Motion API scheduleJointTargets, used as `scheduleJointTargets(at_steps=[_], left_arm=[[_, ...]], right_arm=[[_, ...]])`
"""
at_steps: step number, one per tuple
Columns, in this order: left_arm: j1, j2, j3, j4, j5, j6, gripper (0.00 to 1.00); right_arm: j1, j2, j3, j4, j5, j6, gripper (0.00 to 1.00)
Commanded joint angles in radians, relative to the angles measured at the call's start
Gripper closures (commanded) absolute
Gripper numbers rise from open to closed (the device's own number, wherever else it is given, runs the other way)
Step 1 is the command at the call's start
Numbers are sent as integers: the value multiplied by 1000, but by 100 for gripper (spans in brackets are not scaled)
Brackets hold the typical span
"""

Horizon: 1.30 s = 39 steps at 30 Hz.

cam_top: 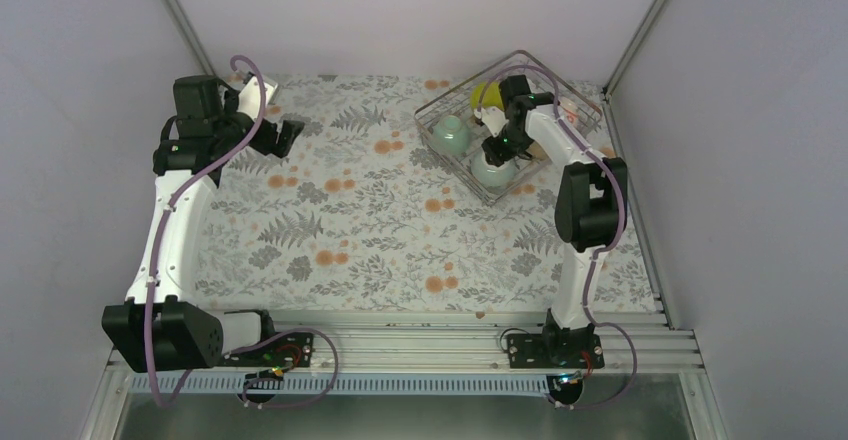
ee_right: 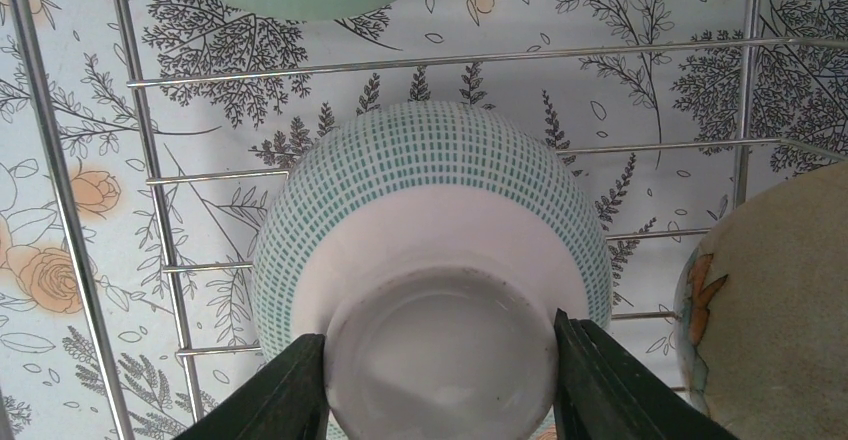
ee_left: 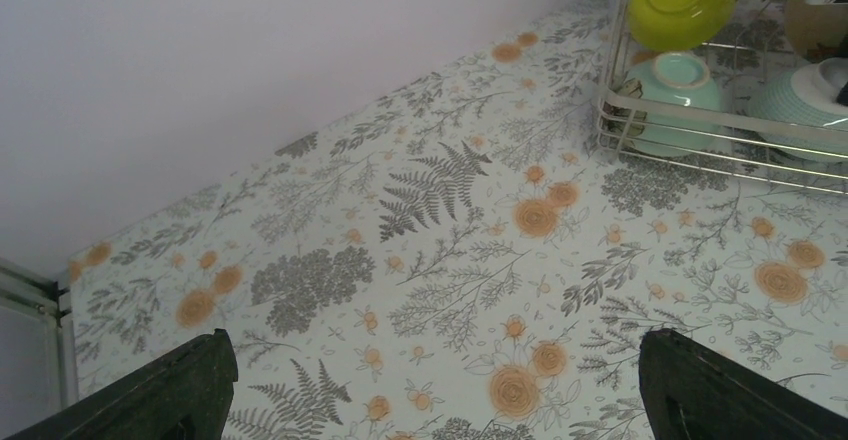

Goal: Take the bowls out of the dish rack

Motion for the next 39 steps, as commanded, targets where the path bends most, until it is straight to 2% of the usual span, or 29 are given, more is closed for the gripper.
scheduleJointTargets(at_steps=[1,7,9,12,16,20,23,26,29,35,39], left_arm=[[3,-15,5,-23,78,-2,0],[-15,46,89,-75,329,-7,0],[-49,105,131,-102,416,-19,0],[-128,211,210,-137,472,-34,0],[-207,339,274,-91,585,-107,0],[-293,527,420,-134,680,-85,0],[-348,675,590,-170,751,-83,0],[-401,828,801,-195,787,-118,0],[-452,963,1022,-221,758,-144,0],[-510,1137,1177,-206,777,-161,0],[-522,1207,1219,-204,781,-165,0]], right_arm=[[-5,-43,4,-17,10,14,69],[-4,-133,50,0,-13,27,71],[-4,-159,73,5,-24,32,72],[-4,-197,109,16,-50,50,69],[-2,-230,156,13,-91,63,71],[0,-241,231,-4,-108,63,72],[0,-236,268,-16,-124,62,72],[0,-226,293,-11,-136,67,72],[0,-228,320,-8,-169,76,72],[13,-238,328,-16,-254,82,72],[18,-234,324,-14,-262,83,72]])
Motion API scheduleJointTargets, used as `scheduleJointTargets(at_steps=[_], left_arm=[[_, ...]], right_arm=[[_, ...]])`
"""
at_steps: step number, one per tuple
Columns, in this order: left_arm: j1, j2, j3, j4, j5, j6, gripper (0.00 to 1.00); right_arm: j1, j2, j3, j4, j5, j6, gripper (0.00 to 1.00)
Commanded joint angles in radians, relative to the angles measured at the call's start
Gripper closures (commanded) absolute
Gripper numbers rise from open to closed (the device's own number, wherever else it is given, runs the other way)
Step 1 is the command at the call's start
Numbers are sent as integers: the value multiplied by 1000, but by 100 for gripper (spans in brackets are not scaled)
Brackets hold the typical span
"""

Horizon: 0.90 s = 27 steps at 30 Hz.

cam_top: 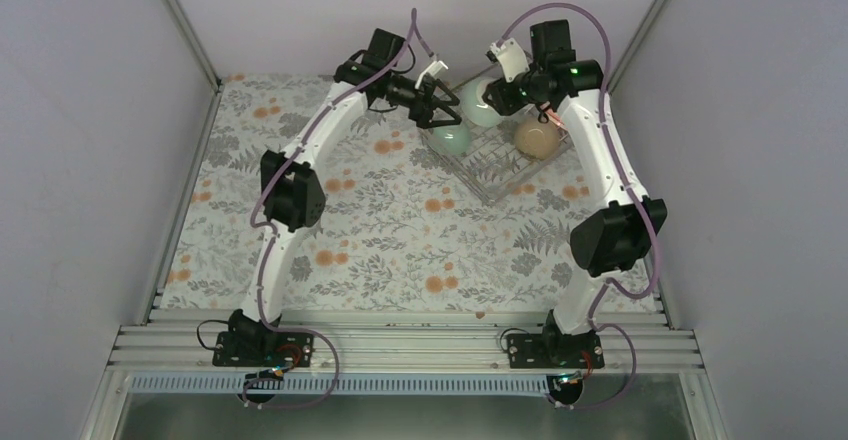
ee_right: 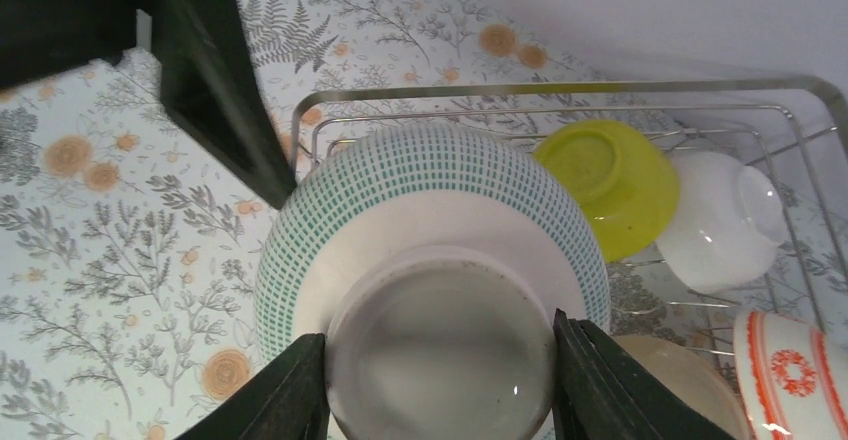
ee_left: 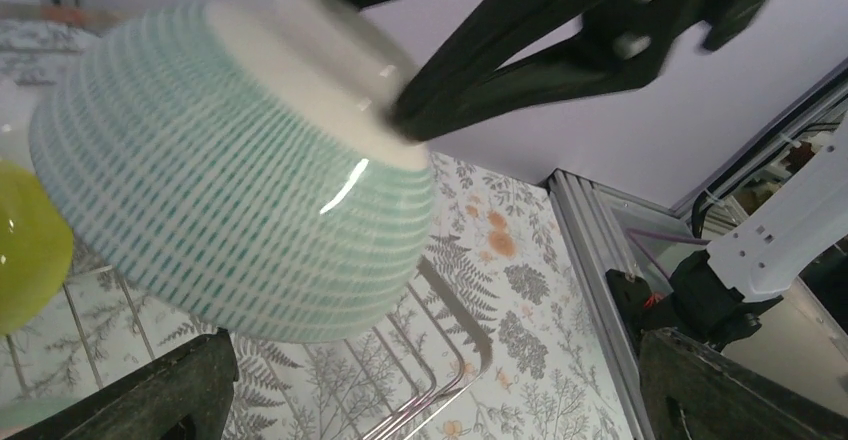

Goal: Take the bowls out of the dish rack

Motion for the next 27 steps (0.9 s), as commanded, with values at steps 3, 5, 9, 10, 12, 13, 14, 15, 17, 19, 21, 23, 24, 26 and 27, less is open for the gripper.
scheduleJointTargets(at_steps=[3,5,9,10,12,13,14,15,17,19,21,23,24,26,27], left_arm=[[-1,72,49,26,42,-47,0],[2,68,55,64,46,-70,0],[16,69,71,121,67,-127,0],[18,68,71,127,80,-135,0],[23,64,63,157,119,-166,0],[24,59,54,179,138,-188,0],[24,53,41,201,158,-213,0],[24,44,29,221,176,-232,0],[23,27,2,260,213,-273,4],[21,11,-21,304,243,-318,10],[21,-6,-46,356,272,-369,19],[18,-17,-53,375,285,-388,27],[18,-20,-57,385,294,-401,29],[17,-29,-72,420,312,-435,37],[16,-34,-82,440,318,-452,42]], right_arm=[[19,-19,30,29,-85,22,72],[31,-22,36,28,-84,25,72],[44,-28,31,25,-77,24,72],[45,-29,24,28,-77,24,72],[49,-27,4,37,-79,23,72],[51,-25,-4,45,-82,22,72],[52,-23,-7,50,-84,20,72],[53,-20,-6,54,-87,18,73],[56,-14,5,62,-94,18,73],[55,-8,18,77,-105,18,72],[56,0,29,93,-123,20,72],[56,9,32,118,-152,25,71],[57,16,31,129,-171,26,71],[58,34,37,137,-201,29,70],[61,46,42,137,-204,30,70]])
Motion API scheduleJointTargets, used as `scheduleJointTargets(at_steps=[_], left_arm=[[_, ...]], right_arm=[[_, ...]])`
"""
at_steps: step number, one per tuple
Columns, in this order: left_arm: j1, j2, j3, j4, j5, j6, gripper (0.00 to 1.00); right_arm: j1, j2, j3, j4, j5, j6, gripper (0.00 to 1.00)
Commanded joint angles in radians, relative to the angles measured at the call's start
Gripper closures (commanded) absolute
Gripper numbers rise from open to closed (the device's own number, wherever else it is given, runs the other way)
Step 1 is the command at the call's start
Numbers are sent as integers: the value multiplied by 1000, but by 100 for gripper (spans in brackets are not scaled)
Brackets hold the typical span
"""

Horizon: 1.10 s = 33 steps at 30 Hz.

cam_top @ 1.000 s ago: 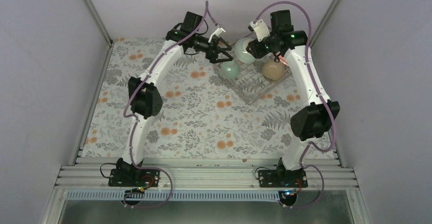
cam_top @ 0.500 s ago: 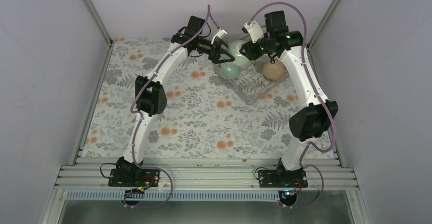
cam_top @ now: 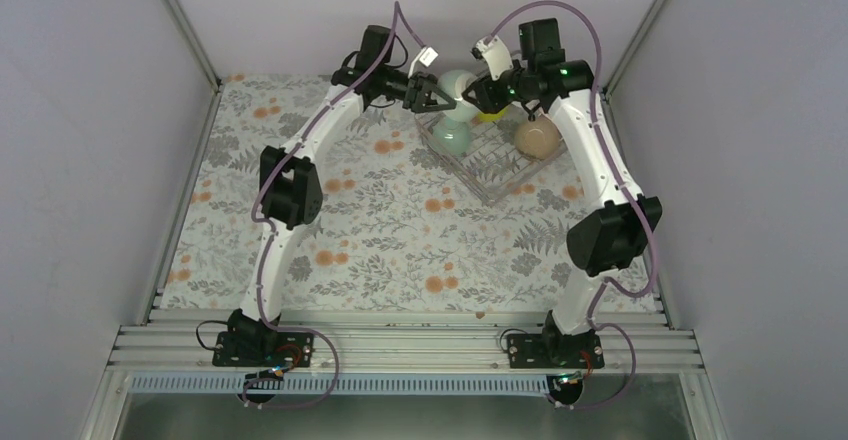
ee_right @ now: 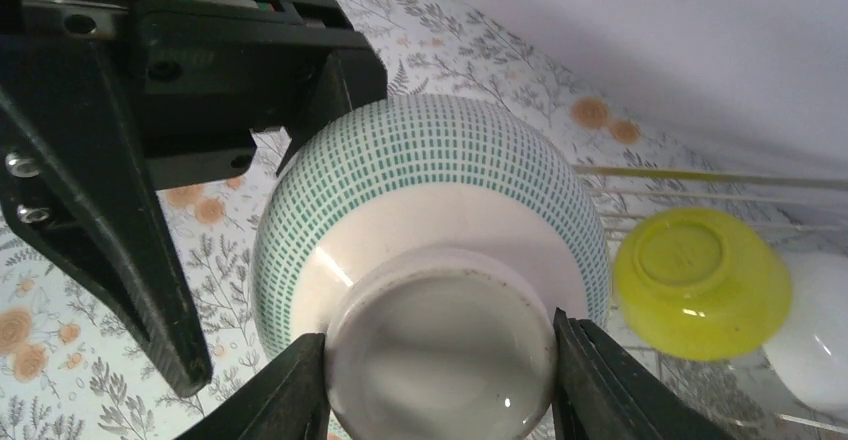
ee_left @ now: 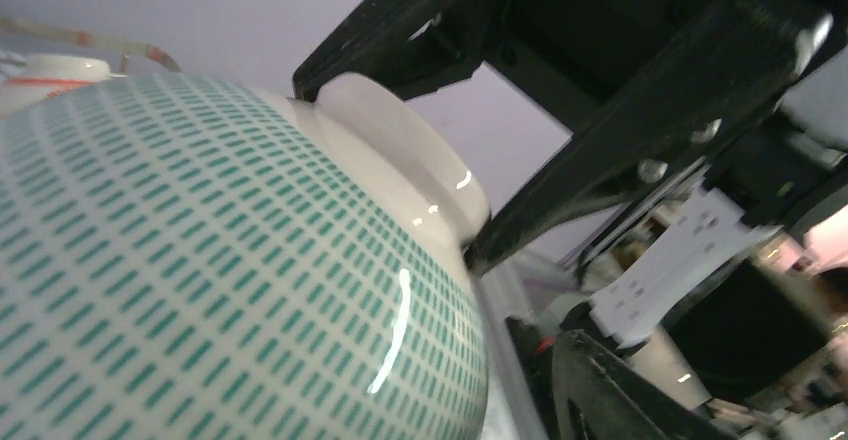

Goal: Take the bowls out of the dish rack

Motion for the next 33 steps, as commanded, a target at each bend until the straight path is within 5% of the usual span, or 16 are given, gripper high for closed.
scheduleJointTargets(at_steps=[1,7,16,27,33], left_arm=[[-8,-82,-23,127,105,-96,50],[-4,-99,-39,216,140,-175,76],[15,-106,-57,277,156,-236,90],[80,-197,-80,188,122,-158,98],[177,-252,-85,67,80,-67,98]], right_arm=[[16,50,48,86,-83,19,70],[17,64,31,97,-78,13,66],[17,22,-45,138,-51,-3,62],[15,-155,-138,174,50,-41,20],[16,-263,-92,109,86,-44,10]])
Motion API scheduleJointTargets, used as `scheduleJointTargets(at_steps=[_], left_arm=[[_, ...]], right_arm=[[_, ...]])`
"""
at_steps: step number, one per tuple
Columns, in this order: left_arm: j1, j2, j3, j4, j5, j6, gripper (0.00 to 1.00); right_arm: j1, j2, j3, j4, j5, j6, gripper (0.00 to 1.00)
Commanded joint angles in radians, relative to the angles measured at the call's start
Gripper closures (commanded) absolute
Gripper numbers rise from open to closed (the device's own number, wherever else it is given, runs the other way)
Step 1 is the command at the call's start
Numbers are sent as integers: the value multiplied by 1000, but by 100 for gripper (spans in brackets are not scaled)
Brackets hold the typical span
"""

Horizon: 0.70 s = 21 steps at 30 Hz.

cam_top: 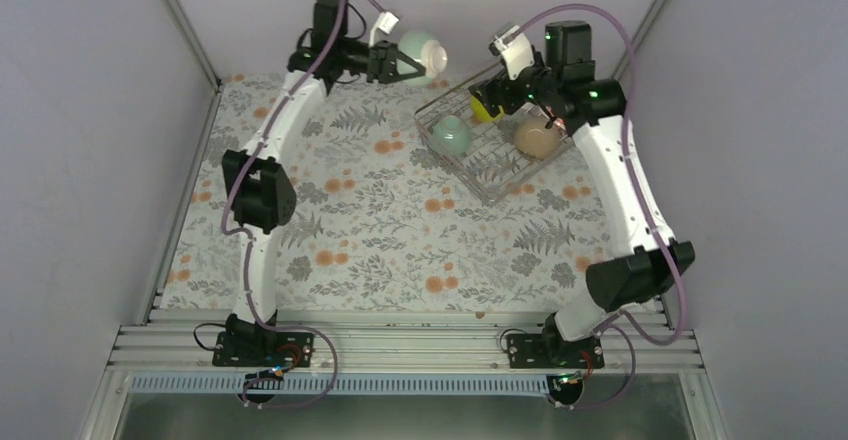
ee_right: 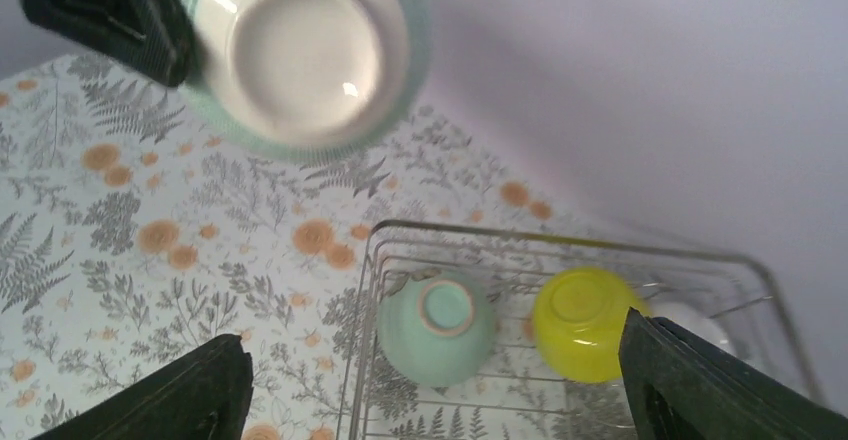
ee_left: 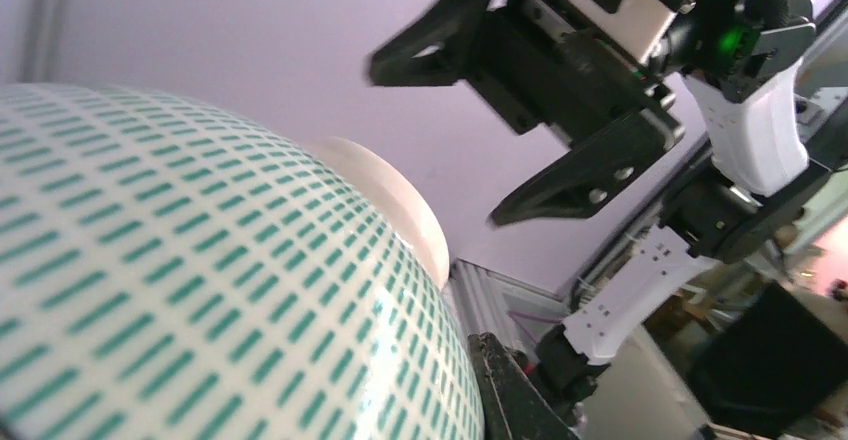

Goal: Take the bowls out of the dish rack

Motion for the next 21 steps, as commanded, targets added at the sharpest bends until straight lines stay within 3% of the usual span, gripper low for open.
scheduleJointTargets(at_steps=[1,3,6,8,13,17,21], left_arm=[[101,-93,17,-147,-20,175,98],[152,-102,79,-346,-121,348,98],[200,-77,275,-725,-493,639,98],[207,-89,261,-818,-743,753,98],[281,-236,-61,-724,-1084,771,98],[327,-248,-184,-716,-1298,789,98],[366,-238,-325,-663,-1475,836,98]], right_arm=[[8,-73,52,-36,68,-11,10],[7,-72,61,-72,115,-11,8],[3,-37,48,-119,161,-19,5],[2,0,26,-129,182,-30,5],[1,136,79,-161,128,-14,5],[4,244,197,-199,27,23,4],[6,344,292,-226,39,25,4]])
